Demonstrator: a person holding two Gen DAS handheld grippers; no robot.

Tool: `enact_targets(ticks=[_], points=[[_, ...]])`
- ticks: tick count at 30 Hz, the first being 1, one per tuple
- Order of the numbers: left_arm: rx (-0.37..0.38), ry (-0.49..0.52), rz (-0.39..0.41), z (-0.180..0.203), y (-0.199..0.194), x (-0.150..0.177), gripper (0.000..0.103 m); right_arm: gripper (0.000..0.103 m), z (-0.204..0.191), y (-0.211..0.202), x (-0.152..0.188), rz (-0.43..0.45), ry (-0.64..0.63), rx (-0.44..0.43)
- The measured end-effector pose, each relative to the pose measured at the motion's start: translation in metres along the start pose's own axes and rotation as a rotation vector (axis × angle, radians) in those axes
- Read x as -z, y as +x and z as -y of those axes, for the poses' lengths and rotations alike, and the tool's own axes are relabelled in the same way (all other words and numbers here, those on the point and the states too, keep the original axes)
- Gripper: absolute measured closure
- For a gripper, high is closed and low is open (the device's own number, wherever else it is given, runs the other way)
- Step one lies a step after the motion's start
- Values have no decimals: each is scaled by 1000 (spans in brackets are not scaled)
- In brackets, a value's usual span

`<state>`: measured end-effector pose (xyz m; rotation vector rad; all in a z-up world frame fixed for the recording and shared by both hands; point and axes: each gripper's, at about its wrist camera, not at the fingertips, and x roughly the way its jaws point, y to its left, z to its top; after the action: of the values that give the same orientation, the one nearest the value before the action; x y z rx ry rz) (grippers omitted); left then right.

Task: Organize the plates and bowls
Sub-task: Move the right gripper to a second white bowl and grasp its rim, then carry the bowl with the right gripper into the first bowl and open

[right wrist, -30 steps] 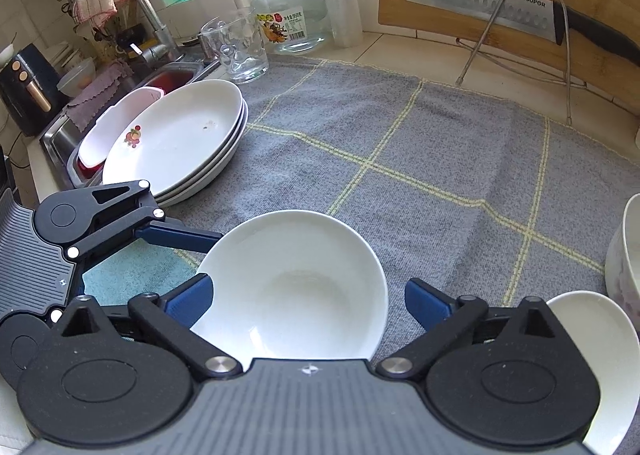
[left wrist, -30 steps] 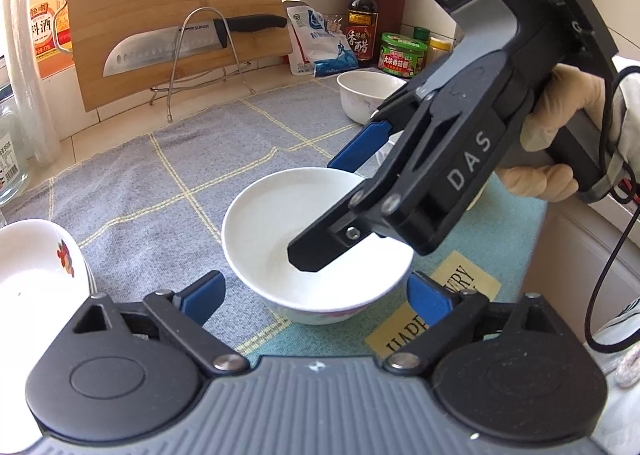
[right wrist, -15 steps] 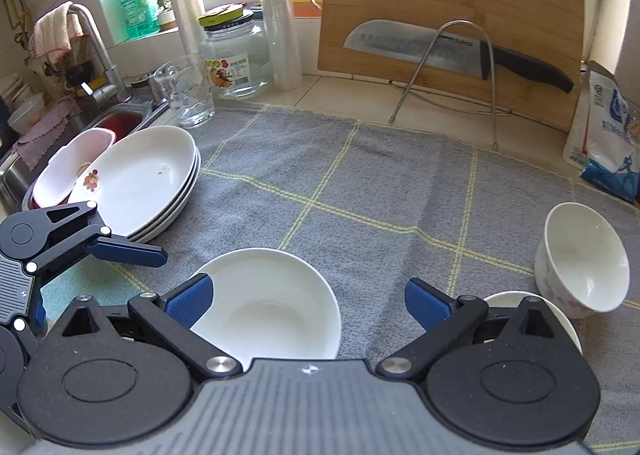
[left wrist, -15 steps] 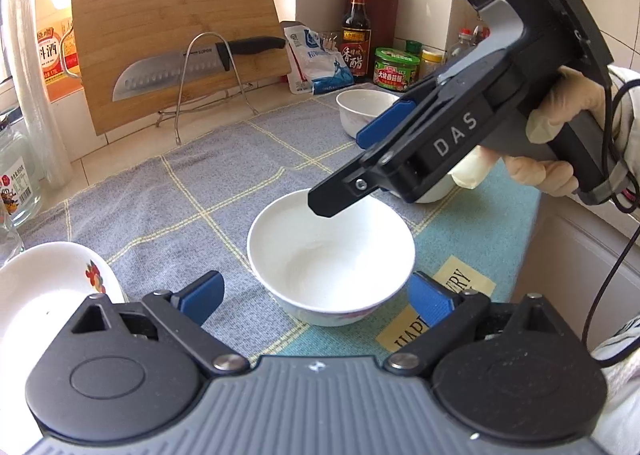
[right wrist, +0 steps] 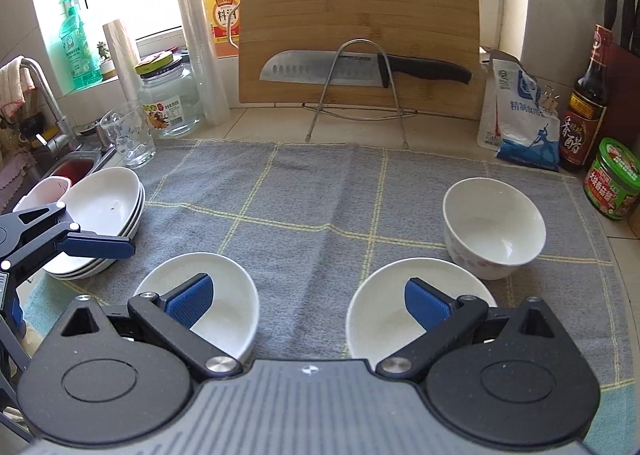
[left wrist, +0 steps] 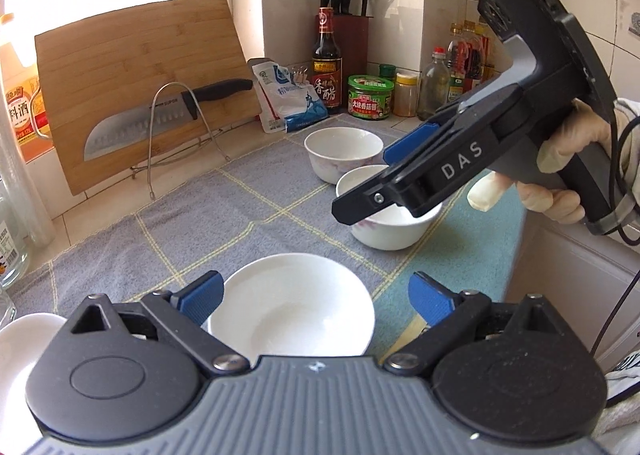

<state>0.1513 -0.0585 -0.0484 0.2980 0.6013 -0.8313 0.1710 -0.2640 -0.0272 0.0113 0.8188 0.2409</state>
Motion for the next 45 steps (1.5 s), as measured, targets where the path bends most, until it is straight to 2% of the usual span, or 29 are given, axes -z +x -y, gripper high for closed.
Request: enact_targets(ticks=[7,13,23,27,36,38,45], points=[[4,-23,6,40,39,-30,5,0,53,-10,6,4,11,3],[-8,-23,-11,74,71,-42,5,0,95,-8,17,-12,41,-28],[-99,-46,-89,98,112,-38,5,0,122,13,24,-50,21,-148],[-129,-49,-97,103,121,-38,5,1,126,20,22,-61,4,-190],[-157,-54,-106,105,133,-37,8,17,128,38,16,-105,-43,-251],[-160,-60,-107,104,134,-37,11,22,128,40,15,-108,-51,-255],[-159,-63,-100,102,135,-38,14,30,130,43,12,-115,-48,-278]])
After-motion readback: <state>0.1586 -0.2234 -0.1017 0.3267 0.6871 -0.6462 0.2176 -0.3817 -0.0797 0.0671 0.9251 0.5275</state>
